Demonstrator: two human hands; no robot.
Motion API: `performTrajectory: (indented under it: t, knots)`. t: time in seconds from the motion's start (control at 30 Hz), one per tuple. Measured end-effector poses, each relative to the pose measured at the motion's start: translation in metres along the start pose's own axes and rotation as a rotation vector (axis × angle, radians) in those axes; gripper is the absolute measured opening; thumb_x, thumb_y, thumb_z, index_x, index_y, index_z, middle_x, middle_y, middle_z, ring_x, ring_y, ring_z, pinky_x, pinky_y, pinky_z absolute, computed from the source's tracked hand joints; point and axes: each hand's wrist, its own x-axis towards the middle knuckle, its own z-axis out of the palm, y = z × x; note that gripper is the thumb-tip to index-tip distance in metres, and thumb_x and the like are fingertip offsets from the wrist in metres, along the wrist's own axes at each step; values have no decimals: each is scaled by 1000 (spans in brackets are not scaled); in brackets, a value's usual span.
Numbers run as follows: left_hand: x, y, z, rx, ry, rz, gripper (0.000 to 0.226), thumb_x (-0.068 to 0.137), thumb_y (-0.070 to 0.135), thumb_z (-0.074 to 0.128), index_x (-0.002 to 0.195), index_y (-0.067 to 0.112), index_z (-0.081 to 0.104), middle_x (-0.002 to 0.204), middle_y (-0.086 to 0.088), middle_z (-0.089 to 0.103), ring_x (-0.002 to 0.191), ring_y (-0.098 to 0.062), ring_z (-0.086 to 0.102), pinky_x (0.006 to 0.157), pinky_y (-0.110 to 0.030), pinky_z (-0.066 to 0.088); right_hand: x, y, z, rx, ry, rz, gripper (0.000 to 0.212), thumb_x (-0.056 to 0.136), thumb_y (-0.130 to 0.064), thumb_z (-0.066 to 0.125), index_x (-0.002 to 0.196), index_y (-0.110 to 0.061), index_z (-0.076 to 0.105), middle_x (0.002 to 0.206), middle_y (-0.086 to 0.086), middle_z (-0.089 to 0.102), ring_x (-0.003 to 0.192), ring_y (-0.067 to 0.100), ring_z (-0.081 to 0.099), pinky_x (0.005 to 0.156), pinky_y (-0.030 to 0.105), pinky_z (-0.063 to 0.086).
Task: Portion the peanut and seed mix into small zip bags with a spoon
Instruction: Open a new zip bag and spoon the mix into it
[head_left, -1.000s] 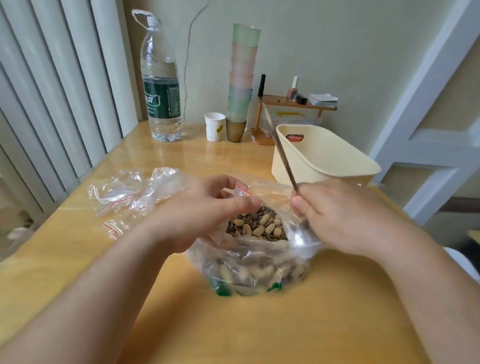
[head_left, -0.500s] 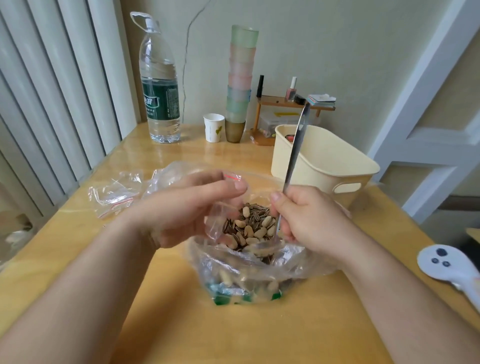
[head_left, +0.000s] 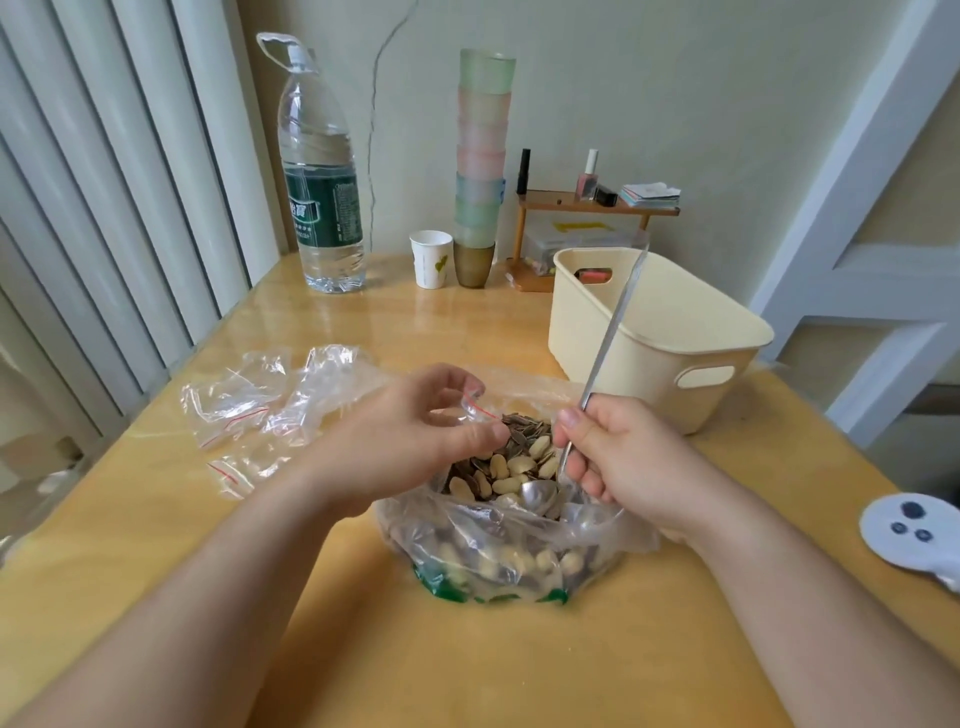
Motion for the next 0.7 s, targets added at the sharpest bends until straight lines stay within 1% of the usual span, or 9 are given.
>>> performTrajectory:
  t: [0.13, 0.2, 0.27, 0.37, 0.43, 0.47, 0.53, 0.6, 0.7]
  knots:
    - [0, 6, 7, -159, 0, -51, 38, 89, 37, 80, 119, 18, 66, 97, 3, 80, 65, -11, 67, 71, -37, 55, 17, -3, 6, 7, 33, -28, 29, 109, -28, 51, 87, -14, 65, 59, -3, 64, 52, 13, 59, 50, 29, 46]
    - [2, 7, 10, -234, 32, -73, 36, 91, 31, 76, 118, 9, 65, 69, 4, 74, 53, -17, 58, 65, -36, 50, 25, -6, 8, 12, 56, -60, 27, 108, -26, 53, 87, -16, 66, 62, 0, 67, 54, 15, 63, 54, 32, 51]
    - [4, 6, 12, -291, 36, -84, 44, 85, 34, 80, 116, 6, 66, 57, 2, 62, 49, -21, 51, 58, -34, 47, 31, -6, 10, 16, 61, -78, 26, 108, -26, 54, 86, -19, 67, 64, 1, 69, 55, 17, 67, 55, 33, 53]
    - [4, 6, 10, -358, 37, -89, 51, 75, 43, 89, 109, 10, 71, 65, -18, 56, 58, -29, 52, 65, -43, 49, 30, 0, 15, 54, 68, -76, 26, 108, -25, 53, 86, -20, 67, 68, 3, 70, 57, 17, 68, 57, 34, 55]
    - [3, 4, 10, -416, 5, -76, 59, 68, 48, 92, 110, 12, 73, 86, -35, 59, 83, -42, 62, 95, -62, 53, 26, 5, 16, 61, 73, -69, 26, 108, -27, 53, 88, -23, 69, 71, 3, 72, 59, 19, 70, 61, 39, 59]
    - [3, 2, 9, -442, -7, -67, 59, 68, 45, 92, 112, 11, 73, 104, -43, 61, 100, -47, 66, 109, -65, 47, 25, 6, 15, 40, 74, -74, 26, 108, -30, 53, 88, -25, 70, 73, 2, 74, 60, 21, 71, 63, 41, 61]
    - [1, 4, 3, -457, -9, -36, 45, 75, 35, 87, 112, 13, 74, 129, -33, 65, 122, -44, 66, 116, -62, 42, 22, 7, 13, -45, 71, -103, 26, 107, -35, 53, 89, -28, 70, 75, -2, 76, 61, 19, 72, 70, 44, 63]
    - [-1, 9, -4, -413, 1, 14, 36, 77, 34, 86, 108, 19, 78, 128, -22, 71, 122, -45, 66, 114, -63, 44, 18, 6, 12, -108, 65, -136, 25, 106, -38, 52, 90, -31, 70, 75, -5, 76, 60, 13, 70, 74, 45, 62]
    - [-4, 12, -13, -322, 39, 157, 51, 69, 41, 90, 113, 20, 75, 121, -16, 74, 120, -41, 67, 109, -54, 51, 15, 5, 11, -108, 73, -162, 24, 107, -37, 51, 91, -35, 69, 77, -10, 75, 60, 9, 68, 76, 46, 61]
